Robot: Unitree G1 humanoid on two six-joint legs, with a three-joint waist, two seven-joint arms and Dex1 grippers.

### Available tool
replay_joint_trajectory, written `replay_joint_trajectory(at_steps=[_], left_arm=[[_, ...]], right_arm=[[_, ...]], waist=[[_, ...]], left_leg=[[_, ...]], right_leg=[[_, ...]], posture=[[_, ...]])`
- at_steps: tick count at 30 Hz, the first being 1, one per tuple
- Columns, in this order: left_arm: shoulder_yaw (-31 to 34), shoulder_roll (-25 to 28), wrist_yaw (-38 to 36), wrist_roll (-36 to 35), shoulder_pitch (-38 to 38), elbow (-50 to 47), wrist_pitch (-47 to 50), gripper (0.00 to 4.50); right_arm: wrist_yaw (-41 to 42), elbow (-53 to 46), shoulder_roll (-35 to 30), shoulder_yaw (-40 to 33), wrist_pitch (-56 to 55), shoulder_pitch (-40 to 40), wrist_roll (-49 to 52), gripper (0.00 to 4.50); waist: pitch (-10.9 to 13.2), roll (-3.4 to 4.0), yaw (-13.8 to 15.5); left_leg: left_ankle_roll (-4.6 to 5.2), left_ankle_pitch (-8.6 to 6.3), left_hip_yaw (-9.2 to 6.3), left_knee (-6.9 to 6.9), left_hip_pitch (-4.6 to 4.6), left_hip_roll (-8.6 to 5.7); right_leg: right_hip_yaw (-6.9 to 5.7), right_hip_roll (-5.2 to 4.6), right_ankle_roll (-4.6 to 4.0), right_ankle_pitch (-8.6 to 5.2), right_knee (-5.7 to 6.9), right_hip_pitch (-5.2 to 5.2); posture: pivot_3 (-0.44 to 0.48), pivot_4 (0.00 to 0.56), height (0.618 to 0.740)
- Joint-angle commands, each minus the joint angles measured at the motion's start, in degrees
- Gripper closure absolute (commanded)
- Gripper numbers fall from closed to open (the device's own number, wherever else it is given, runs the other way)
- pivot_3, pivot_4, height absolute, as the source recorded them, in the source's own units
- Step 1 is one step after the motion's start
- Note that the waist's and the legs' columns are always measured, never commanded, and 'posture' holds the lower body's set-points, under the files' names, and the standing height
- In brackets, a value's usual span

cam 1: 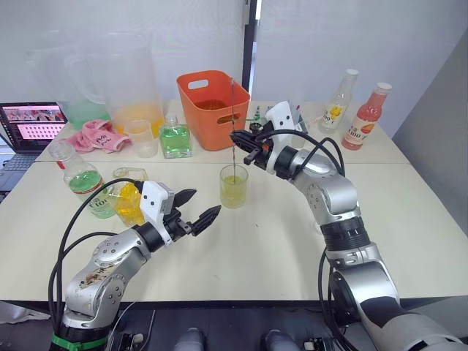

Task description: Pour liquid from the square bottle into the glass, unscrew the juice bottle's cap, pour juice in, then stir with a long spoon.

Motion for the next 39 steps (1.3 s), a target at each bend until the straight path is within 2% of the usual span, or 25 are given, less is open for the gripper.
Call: replay_joint_trajectory(at_steps=[1,8,14,19,25,29,39], left_arm=[[0.4,0.0,0.3,-0.8,-0.8,-2.8,-0.1,0.04],[0.7,0.2,0.1,-1.0,-0.4,-2.8,-0.3,0.04],[0.8,0.4,-0.4,-0.9,-0.4,-2.5,-0.5,0.04],[1.0,0.3,-0.5,-0.8,-0.4,-2.3,-0.7,0.04],[1.1,0.4,-0.4,-0.9,0.0,-2.6,-0.6,0.04],[1.2,0.3,-0.2,-1.1,0.3,-2.9,-0.4,0.04],[1.0,0.2,0.5,-1.2,0.1,-3.6,0.1,0.04]], right_arm=[[2.7,-5.1,-1.7,-0.9,1.2,-0.1,1.8,4.50],[3.6,-9.6,-0.6,-0.7,5.3,0.7,4.3,4.50],[1.6,-4.6,3.0,-2.2,-1.3,-0.1,3.3,4.50],[1.3,-1.6,1.0,-2.0,-2.8,0.6,1.4,4.50],[3.2,-5.8,-1.4,-1.4,1.5,1.8,3.1,4.50],[4.6,-11.2,-0.3,-0.2,5.8,2.3,6.1,4.50],[2.0,-7.7,1.9,-1.5,3.0,0.4,4.5,4.50]], waist=[[0.0,0.00,0.0],[0.0,0.00,-0.3],[0.0,0.00,-0.2],[0.0,0.00,0.1],[0.0,0.00,0.0],[0.0,0.00,-0.4],[0.0,0.00,-0.2]], left_leg=[[0.00,0.00,0.00,0.00,0.00,0.00],[0.00,0.00,-0.01,-0.03,0.02,0.01],[0.00,0.00,-0.01,-0.02,0.02,0.00],[-0.01,0.01,0.00,0.01,-0.01,-0.01],[-0.01,0.01,-0.01,-0.02,0.01,0.00],[-0.01,0.01,-0.01,-0.03,0.01,0.00],[-0.01,0.01,-0.01,-0.02,0.01,0.00]], right_leg=[[0.00,0.00,0.00,0.00,0.00,0.00],[0.00,0.00,0.00,0.00,0.02,-0.01],[0.00,0.00,0.00,0.00,0.02,0.00],[0.00,0.00,0.00,0.00,0.00,0.01],[0.00,0.00,0.00,0.00,0.00,0.00],[0.00,0.00,0.00,0.00,0.02,-0.02],[0.00,0.00,-0.01,0.00,0.02,-0.01]], posture=[[0.000,0.150,0.739],[0.000,0.150,0.739],[0.000,0.150,0.739],[0.000,0.150,0.739],[0.000,0.150,0.739],[0.000,0.150,0.739],[0.000,0.150,0.739]])
